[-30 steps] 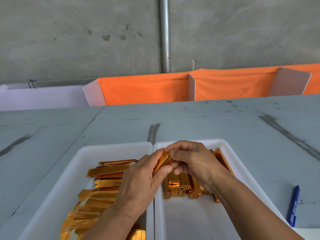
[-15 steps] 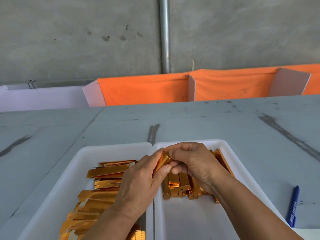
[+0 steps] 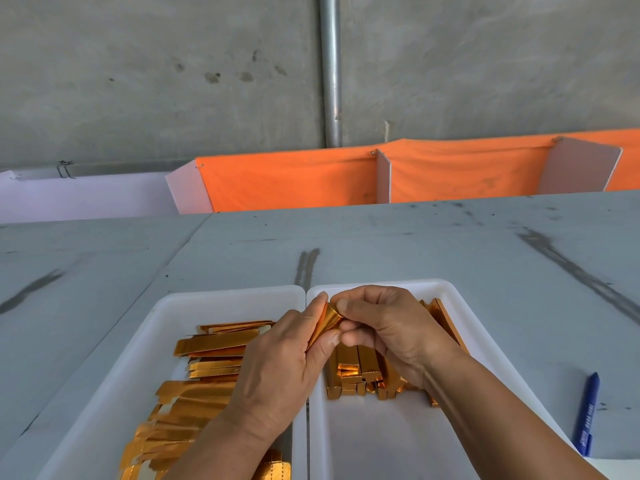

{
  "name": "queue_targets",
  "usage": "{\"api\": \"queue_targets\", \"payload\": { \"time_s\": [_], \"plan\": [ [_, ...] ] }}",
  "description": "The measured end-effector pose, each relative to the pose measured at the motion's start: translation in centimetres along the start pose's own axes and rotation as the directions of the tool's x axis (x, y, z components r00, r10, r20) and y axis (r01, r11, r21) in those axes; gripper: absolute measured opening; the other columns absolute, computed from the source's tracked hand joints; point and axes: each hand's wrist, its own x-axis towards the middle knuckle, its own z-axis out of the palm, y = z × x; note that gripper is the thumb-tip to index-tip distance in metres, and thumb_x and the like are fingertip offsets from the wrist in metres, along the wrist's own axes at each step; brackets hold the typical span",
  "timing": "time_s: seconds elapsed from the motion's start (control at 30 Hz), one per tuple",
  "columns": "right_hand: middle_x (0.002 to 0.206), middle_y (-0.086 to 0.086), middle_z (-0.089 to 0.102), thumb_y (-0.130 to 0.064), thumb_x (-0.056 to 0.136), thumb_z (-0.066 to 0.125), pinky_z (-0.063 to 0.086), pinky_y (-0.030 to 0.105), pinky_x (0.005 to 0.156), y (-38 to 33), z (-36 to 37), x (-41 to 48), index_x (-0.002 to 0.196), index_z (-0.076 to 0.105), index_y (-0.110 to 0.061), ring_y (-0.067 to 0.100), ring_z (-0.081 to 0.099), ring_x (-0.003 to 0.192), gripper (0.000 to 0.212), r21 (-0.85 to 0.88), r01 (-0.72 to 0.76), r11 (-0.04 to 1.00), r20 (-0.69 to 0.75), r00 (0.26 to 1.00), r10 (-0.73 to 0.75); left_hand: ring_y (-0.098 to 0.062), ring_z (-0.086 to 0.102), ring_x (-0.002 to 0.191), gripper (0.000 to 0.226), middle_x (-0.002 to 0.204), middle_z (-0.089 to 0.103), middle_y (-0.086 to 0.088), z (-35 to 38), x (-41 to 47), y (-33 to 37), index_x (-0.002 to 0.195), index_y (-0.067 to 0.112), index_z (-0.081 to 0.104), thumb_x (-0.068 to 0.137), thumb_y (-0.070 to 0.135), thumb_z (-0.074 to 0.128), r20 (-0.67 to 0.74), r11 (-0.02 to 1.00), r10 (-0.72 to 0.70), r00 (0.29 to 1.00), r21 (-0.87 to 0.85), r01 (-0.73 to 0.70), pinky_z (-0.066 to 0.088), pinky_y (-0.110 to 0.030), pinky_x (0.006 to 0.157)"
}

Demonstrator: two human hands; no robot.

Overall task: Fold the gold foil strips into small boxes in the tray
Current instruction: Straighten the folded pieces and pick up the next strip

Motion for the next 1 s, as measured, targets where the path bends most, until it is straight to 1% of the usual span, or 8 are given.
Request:
{"api": "queue_targets", "payload": {
  "time_s": [0.17, 0.37, 0.43, 0.57, 0.67, 0.77, 0.93, 1.0],
  "plan": [
    [0.079, 0.017, 0.074, -0.009, 0.091, 0.068, 0.057, 0.019, 0.056, -0.1, -0.03, 0.0, 0.097, 0.075, -0.003, 0.014, 0.068, 0.057, 0.011, -0.073, 0.019, 0.997, -0.016, 1.0, -0.02, -0.008, 0.055, 0.07, 0.064, 0.085, 0.059, 0.002, 0.14, -0.06, 0.0, 0.142, 0.018, 0.045, 0.091, 0.055, 0.034, -0.005, 1.0, 0.006, 1.0, 0.003, -0.006, 0.045, -0.017, 0.056],
    [0.079, 0.018, 0.073, -0.008, 0.09, 0.069, 0.057, 0.019, 0.056, -0.02, -0.02, 0.05, 0.096, 0.073, -0.003, 0.015, 0.068, 0.058, 0.009, -0.101, 0.021, 0.995, -0.028, 0.999, -0.024, -0.007, 0.052, 0.072, 0.068, 0.085, 0.053, 0.007, 0.23, -0.06, -0.09, 0.145, 0.022, 0.039, 0.09, 0.059, 0.027, -0.011, 1.0, 0.009, 1.0, 0.009, -0.009, 0.043, -0.016, 0.058],
    [0.08, 0.018, 0.074, -0.009, 0.089, 0.069, 0.058, 0.02, 0.059, -0.15, -0.07, 0.02, 0.093, 0.075, -0.006, 0.017, 0.069, 0.06, 0.008, -0.139, 0.032, 0.99, -0.012, 0.999, -0.034, -0.007, 0.051, 0.07, 0.067, 0.083, 0.049, 0.009, 0.24, -0.02, 0.0, 0.144, 0.021, 0.041, 0.09, 0.059, 0.029, -0.005, 1.0, 0.012, 1.0, 0.003, -0.012, 0.039, -0.013, 0.057],
    [0.077, 0.015, 0.073, -0.009, 0.089, 0.07, 0.059, 0.02, 0.06, -0.38, -0.38, -0.01, 0.091, 0.075, -0.007, 0.016, 0.068, 0.059, 0.007, -0.186, 0.042, 0.982, 0.005, 0.999, -0.042, -0.006, 0.051, 0.067, 0.067, 0.081, 0.053, 0.007, 0.16, -0.02, 0.05, 0.141, 0.018, 0.046, 0.09, 0.058, 0.03, 0.007, 0.999, 0.025, 1.0, 0.019, -0.025, 0.035, -0.009, 0.056],
    [0.077, 0.016, 0.074, -0.011, 0.089, 0.07, 0.058, 0.02, 0.06, -0.17, -0.35, 0.04, 0.091, 0.076, -0.006, 0.016, 0.068, 0.059, 0.007, -0.19, 0.043, 0.981, -0.01, 0.999, -0.046, -0.006, 0.051, 0.071, 0.068, 0.085, 0.054, 0.006, 0.34, -0.07, -0.06, 0.143, 0.021, 0.042, 0.09, 0.059, 0.026, -0.003, 0.999, 0.034, 0.999, 0.027, -0.033, 0.035, -0.009, 0.058],
    [0.083, 0.017, 0.075, -0.015, 0.091, 0.069, 0.059, 0.021, 0.064, -0.03, -0.19, 0.03, 0.094, 0.077, -0.008, 0.018, 0.07, 0.065, 0.011, -0.179, 0.052, 0.982, -0.006, 0.999, -0.054, -0.005, 0.053, 0.08, 0.072, 0.091, 0.051, 0.012, 0.73, -0.05, -0.27, 0.147, 0.028, 0.033, 0.086, 0.064, 0.021, -0.034, 0.997, -0.015, 0.999, -0.075, 0.012, 0.042, -0.011, 0.064],
    [0.09, 0.019, 0.075, -0.006, 0.093, 0.063, 0.059, 0.023, 0.071, -0.11, -0.35, -0.01, 0.099, 0.079, -0.012, 0.021, 0.072, 0.076, 0.018, -0.144, 0.077, 0.987, 0.041, 0.997, -0.072, -0.007, 0.058, 0.084, 0.071, 0.093, 0.057, 0.01, 0.79, 0.09, -0.28, 0.146, 0.026, 0.036, 0.086, 0.063, 0.027, -0.045, 0.984, -0.051, 0.998, -0.175, 0.042, 0.052, -0.022, 0.071],
    [0.087, 0.019, 0.075, -0.004, 0.093, 0.063, 0.059, 0.022, 0.07, 0.06, -0.26, -0.02, 0.1, 0.078, -0.012, 0.02, 0.072, 0.075, 0.018, -0.145, 0.093, 0.985, 0.044, 0.995, -0.088, -0.007, 0.058, 0.083, 0.071, 0.092, 0.057, 0.01, 0.72, 0.09, -0.35, 0.146, 0.026, 0.036, 0.086, 0.063, 0.026, -0.047, 0.985, -0.05, 0.998, -0.166, 0.041, 0.051, -0.02, 0.07]
  ]
}}
